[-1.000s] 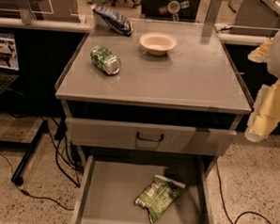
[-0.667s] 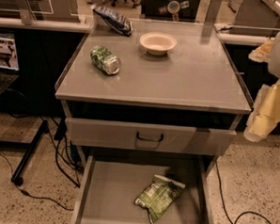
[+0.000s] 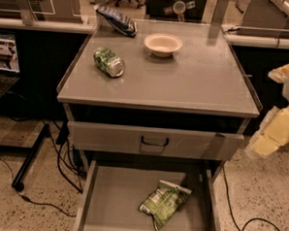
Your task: Pick green jalapeno chip bag from middle drawer and place on counter
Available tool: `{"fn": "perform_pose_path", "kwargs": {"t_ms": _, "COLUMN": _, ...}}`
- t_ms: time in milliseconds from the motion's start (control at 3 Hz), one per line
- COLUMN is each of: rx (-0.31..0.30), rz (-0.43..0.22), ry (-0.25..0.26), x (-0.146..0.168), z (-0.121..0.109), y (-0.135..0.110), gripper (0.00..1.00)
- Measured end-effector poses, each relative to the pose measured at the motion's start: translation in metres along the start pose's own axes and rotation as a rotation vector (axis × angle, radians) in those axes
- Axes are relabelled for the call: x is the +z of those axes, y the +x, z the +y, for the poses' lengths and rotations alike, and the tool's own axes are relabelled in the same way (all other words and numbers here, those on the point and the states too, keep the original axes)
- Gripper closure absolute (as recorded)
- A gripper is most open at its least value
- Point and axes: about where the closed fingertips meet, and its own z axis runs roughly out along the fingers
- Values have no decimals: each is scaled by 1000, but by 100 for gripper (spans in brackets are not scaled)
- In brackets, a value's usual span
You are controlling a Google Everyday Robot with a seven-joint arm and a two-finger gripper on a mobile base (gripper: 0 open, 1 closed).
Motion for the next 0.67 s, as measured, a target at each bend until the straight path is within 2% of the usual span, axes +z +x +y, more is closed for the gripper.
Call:
{"fn": "perform_pose_path", "kwargs": {"t_ms": 333, "rx": 65, "rz": 12, "ry": -14, "x": 24, "z": 6, "y": 20, "gripper": 0}}
{"fn": "perform_pose_path", "kwargs": {"t_ms": 667, "rx": 111, "rz": 48, "ry": -62, "x": 54, "z": 16, "y": 42, "gripper": 0}}
